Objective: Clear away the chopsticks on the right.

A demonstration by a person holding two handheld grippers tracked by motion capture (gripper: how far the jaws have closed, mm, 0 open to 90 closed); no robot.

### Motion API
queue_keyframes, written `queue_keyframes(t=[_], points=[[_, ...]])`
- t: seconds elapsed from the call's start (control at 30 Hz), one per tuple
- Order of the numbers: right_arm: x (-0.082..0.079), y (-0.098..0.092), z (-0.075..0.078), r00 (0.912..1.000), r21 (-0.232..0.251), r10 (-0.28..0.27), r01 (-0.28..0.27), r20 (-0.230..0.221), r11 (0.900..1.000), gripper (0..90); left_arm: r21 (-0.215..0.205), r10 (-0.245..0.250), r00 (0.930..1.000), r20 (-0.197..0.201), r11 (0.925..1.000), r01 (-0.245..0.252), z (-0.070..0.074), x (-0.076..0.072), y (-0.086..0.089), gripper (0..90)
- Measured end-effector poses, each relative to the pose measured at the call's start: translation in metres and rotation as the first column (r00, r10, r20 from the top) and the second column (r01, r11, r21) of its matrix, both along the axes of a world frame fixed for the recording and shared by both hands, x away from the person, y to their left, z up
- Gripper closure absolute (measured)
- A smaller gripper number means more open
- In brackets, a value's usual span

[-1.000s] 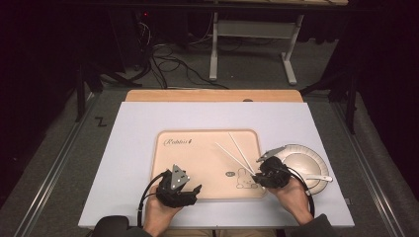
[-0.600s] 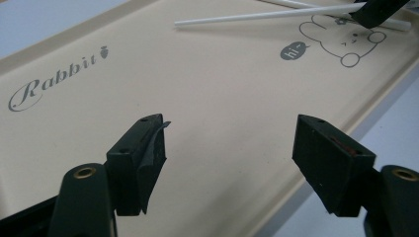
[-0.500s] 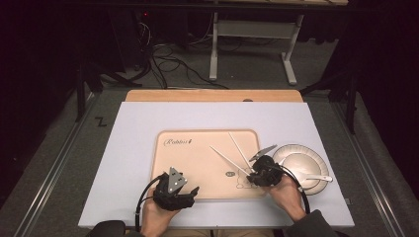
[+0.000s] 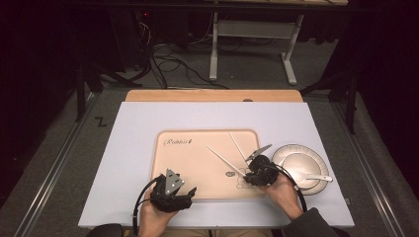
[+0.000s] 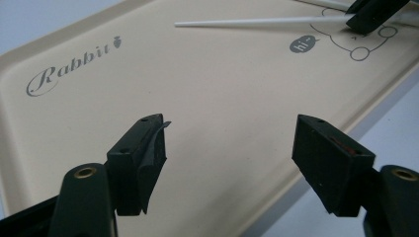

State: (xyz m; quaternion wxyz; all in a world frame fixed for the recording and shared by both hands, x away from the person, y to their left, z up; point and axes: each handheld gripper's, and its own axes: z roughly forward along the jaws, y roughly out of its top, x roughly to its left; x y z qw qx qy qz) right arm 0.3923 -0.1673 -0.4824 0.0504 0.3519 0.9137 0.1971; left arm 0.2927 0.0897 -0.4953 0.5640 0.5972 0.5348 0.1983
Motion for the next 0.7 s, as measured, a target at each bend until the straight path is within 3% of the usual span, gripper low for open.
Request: queue_keyframes(t=[0.17,0.7], points=[[-0.0007,0.0021,0.0002,0.9999,-0.013,0.013,-0.013,0.009,1.000,82.5,-0.008,0.000,1.0000,0.003,1.0000,0.000,0.0006,-0.0007,-0.0001,29.2],[-0.0009,0.0019,0.0002,0.9990,-0.038,-0.013,0.015,0.043,0.999,84.2,-0.015,0.002,1.0000,0.002,0.9999,-0.002,0.0013,0.0001,0.0006,29.3]])
